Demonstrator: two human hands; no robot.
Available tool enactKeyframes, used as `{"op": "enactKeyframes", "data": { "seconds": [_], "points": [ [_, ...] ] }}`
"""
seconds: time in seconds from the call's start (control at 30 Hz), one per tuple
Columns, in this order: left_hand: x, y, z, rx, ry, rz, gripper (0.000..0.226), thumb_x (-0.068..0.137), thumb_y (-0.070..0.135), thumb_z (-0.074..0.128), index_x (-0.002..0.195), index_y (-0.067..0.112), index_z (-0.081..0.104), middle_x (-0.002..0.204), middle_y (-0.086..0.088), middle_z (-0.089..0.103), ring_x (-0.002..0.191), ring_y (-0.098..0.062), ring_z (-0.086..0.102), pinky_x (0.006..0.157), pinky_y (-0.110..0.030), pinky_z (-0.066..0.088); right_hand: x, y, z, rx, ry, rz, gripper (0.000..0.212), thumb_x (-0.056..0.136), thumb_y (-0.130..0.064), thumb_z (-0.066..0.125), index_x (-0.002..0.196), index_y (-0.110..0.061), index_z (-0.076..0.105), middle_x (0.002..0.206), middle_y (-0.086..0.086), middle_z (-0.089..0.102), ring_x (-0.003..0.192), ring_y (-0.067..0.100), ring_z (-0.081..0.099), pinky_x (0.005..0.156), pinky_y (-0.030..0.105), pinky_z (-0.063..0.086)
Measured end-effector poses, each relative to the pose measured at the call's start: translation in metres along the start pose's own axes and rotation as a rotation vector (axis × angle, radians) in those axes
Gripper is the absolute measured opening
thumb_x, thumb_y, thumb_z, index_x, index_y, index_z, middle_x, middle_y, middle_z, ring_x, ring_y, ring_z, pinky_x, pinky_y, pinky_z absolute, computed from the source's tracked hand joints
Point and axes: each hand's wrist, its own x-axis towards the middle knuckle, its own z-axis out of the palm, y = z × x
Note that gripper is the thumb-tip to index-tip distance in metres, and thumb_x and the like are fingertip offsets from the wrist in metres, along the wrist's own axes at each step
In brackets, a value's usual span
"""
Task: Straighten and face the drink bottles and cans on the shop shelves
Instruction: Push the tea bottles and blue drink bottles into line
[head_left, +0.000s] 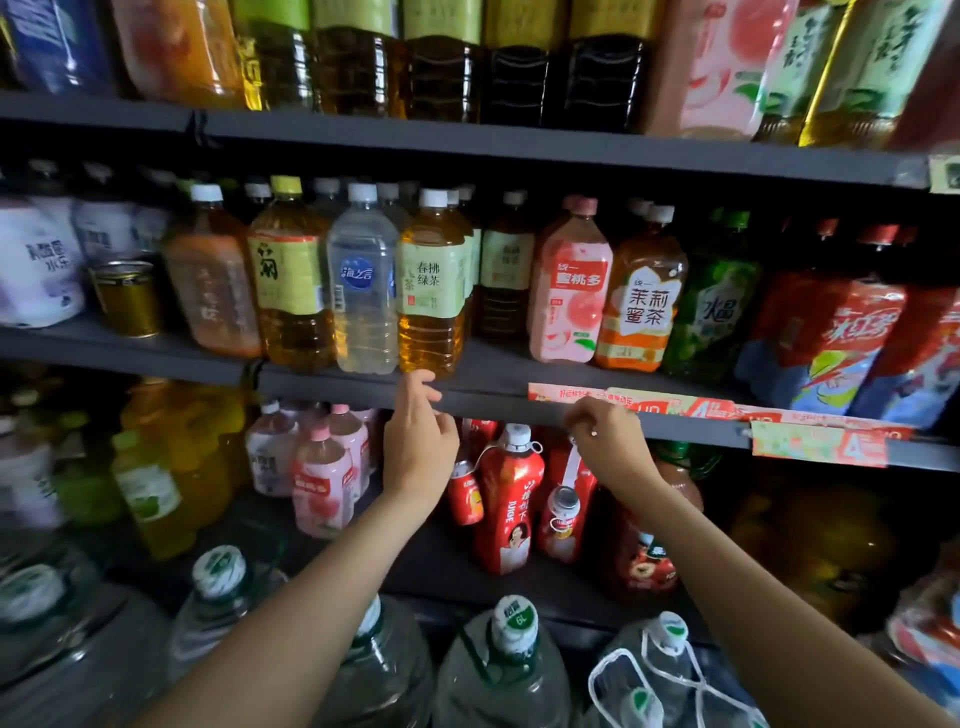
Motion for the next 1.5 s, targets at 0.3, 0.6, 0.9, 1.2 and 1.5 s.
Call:
{"op": "enactKeyframes", "data": {
  "seconds": [0.3, 0.6, 0.9, 1.2, 1.5],
  "points": [
    [-0.001, 0.001, -0.019, -0.006, -0.086, 0.002, 0.041, 0.088, 0.003, 0.053, 0.126, 0.014, 0.040, 0.105, 0.003, 0.054, 0.092, -0.016, 0.059, 0.070, -0.021, 0.038, 0.003, -0.051, 0.004, 0.071, -0.019, -0.077, 0.026, 0.087, 0.006, 0.043, 0.091, -0.004, 0.067, 0.086, 0.011, 0.069, 0.076, 0.023, 0.062, 0.072, 0.031, 0.048],
    [0.046, -0.024, -0.105, 0.051, 0.128, 0.040, 0.039, 0.086, -0.001, 0.052, 0.122, 0.011, 0.043, 0.096, 0.005, 0.053, 0.079, -0.011, 0.051, 0.069, -0.023, 0.038, 0.018, -0.162, 0.039, 0.194, -0.021, -0.284, 0.024, 0.083, 0.003, 0.047, 0.089, -0.006, 0.069, 0.088, 0.009, 0.070, 0.086, 0.029, 0.063, 0.079, 0.037, 0.049],
    [0.131, -0.028, -0.067, -0.071, 0.444, 0.020, 0.040, 0.083, -0.002, 0.056, 0.121, 0.003, 0.051, 0.116, -0.013, 0.052, 0.111, -0.025, 0.046, 0.093, -0.019, 0.027, 0.094, -0.202, 0.034, 0.026, 0.110, -0.568, 0.045, 0.091, -0.008, 0.053, 0.134, -0.003, 0.043, 0.135, 0.011, 0.046, 0.126, 0.025, 0.038, 0.101, 0.024, 0.028],
    [0.215, -0.040, -0.131, 0.049, 0.627, -0.169, 0.033, 0.086, 0.008, 0.044, 0.115, 0.008, 0.060, 0.114, -0.017, 0.053, 0.109, -0.035, 0.051, 0.091, -0.033, 0.036, 0.155, -0.293, 0.062, 0.016, -0.203, -0.498, 0.052, 0.085, 0.010, 0.047, 0.136, 0.002, 0.038, 0.132, 0.022, 0.043, 0.120, 0.038, 0.043, 0.102, 0.038, 0.036],
    [0.210, -0.061, -0.172, 0.137, 0.144, -0.175, 0.056, 0.083, -0.016, 0.045, 0.131, 0.013, 0.053, 0.126, -0.013, 0.046, 0.119, -0.027, 0.039, 0.102, -0.022, 0.028, 0.171, -0.331, 0.081, 0.193, -0.288, -0.009, 0.019, 0.092, -0.015, 0.055, 0.095, 0.002, 0.062, 0.100, 0.024, 0.064, 0.105, 0.037, 0.053, 0.095, 0.035, 0.032]
  ]
}}
